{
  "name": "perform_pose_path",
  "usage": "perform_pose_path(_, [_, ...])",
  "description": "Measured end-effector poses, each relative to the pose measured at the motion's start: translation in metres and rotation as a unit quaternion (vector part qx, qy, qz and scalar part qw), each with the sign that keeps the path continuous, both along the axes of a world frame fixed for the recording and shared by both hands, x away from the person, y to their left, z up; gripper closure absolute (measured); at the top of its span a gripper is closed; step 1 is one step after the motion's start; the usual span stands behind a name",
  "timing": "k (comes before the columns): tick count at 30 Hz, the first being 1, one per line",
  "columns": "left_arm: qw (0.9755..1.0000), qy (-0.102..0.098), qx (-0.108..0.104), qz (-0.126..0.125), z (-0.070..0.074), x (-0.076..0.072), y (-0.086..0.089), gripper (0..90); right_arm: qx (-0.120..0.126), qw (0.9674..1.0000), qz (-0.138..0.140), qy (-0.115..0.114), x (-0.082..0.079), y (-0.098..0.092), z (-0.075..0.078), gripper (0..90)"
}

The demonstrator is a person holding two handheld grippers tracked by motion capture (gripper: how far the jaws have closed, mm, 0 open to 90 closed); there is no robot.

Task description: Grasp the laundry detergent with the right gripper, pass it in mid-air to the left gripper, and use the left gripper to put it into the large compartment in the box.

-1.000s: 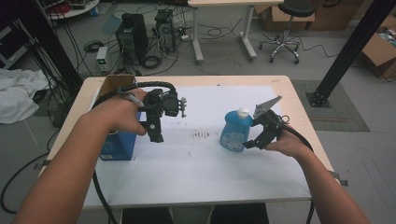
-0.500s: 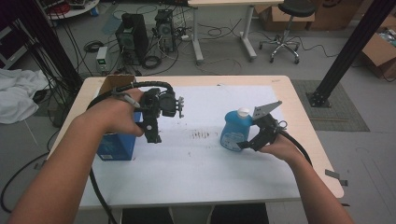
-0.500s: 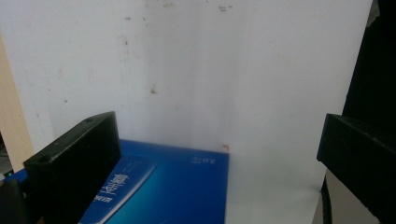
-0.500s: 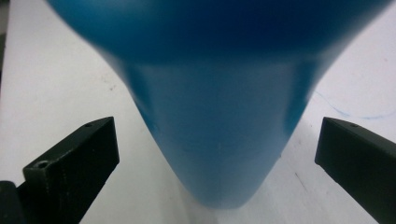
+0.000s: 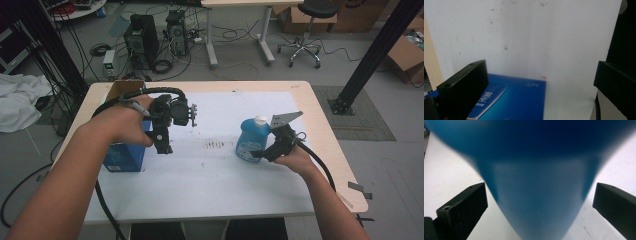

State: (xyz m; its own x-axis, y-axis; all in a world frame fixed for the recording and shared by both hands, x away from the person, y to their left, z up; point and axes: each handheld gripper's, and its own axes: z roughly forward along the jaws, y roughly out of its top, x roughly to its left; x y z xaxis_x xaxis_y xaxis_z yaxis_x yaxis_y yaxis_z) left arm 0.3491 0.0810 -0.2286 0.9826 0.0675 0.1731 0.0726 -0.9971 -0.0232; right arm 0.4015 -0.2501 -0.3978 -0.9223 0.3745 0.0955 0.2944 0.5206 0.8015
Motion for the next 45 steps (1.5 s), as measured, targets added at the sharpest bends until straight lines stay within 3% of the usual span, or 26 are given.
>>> perform_pose_path(17, [1.0000, -0.003, -0.004, 0.001, -0.0016, 0.0004, 0.0025, 0.1, 0.034, 0.9993, -0.003, -0.014, 0.0008, 0.0053, -0.0070, 3.8])
perform_pose_path(29, [1.0000, -0.007, -0.006, 0.000, -0.0025, -0.0012, 0.0026, 0.3, 0.041, 0.9988, -0.011, -0.023, -0.0003, 0.0031, -0.0083, 13.8])
perform_pose_path(45, [1.0000, -0.007, 0.000, 0.001, -0.0016, -0.0015, 0.0038, 0.3, 0.043, 0.9987, -0.008, -0.026, 0.0012, 0.0029, -0.0078, 18.6])
